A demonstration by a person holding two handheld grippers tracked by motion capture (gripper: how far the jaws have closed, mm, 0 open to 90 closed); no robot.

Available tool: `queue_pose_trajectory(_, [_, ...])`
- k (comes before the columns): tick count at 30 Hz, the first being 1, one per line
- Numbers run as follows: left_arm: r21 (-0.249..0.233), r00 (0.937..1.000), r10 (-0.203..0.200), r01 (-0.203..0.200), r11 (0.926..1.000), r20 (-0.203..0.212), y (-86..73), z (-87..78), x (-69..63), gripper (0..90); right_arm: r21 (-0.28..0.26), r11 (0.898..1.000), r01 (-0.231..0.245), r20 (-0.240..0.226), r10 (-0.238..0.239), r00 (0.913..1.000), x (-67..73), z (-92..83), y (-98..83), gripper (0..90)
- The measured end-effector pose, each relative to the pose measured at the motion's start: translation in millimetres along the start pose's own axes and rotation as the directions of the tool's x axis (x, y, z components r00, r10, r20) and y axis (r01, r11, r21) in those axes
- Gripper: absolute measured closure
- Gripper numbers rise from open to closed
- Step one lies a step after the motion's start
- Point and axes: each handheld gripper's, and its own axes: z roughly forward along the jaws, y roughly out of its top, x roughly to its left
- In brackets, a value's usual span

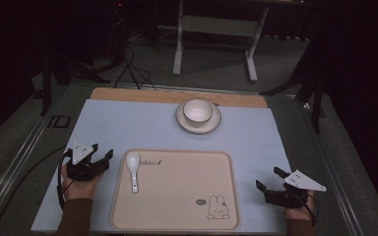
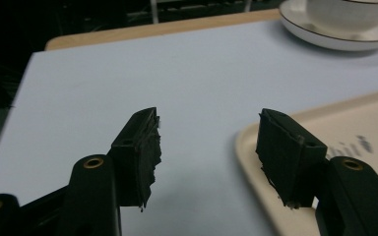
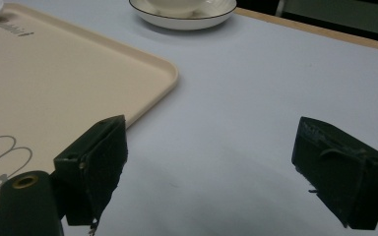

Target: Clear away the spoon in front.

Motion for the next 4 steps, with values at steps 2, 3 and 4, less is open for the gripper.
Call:
queue_pose_trajectory(2, [-0.003,0.9999,-0.003,0.003,1.0000,-0.012,-0.8,2.9,7.4,41.2,-0.002,1.000,-0.006,0.001,0.006,1.0000,-0.3,-0.3,-0.2,13.5])
queue_pose_trajectory(3, [-0.002,0.9998,-0.007,0.007,1.0000,-0.017,-1.3,4.8,10.5,41.1,-0.003,1.000,-0.006,0.003,0.006,1.0000,-0.7,-0.5,-0.4,13.5])
queue_pose_trajectory(4, [0.003,0.9997,-0.009,0.009,1.0000,-0.021,-2.0,6.4,12.7,40.6,-0.004,1.000,-0.007,0.002,0.007,1.0000,-1.0,-0.5,-0.4,13.5])
